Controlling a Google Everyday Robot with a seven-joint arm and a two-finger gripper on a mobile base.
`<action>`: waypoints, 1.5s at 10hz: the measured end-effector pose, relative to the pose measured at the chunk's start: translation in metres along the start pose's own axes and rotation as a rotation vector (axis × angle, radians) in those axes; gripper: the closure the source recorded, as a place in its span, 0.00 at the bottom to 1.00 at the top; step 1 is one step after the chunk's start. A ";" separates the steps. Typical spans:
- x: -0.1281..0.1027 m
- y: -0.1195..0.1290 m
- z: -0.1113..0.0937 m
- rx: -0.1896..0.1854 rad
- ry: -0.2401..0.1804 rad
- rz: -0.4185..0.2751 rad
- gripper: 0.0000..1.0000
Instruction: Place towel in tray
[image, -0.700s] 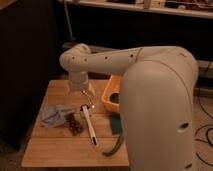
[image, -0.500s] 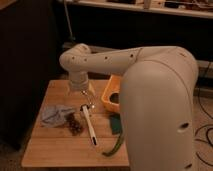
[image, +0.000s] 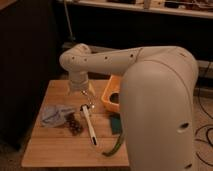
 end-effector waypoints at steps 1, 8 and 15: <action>0.000 0.000 0.000 0.000 0.000 0.000 0.20; 0.000 0.000 0.000 0.000 0.000 0.000 0.20; -0.022 0.035 -0.002 -0.129 -0.036 -0.156 0.20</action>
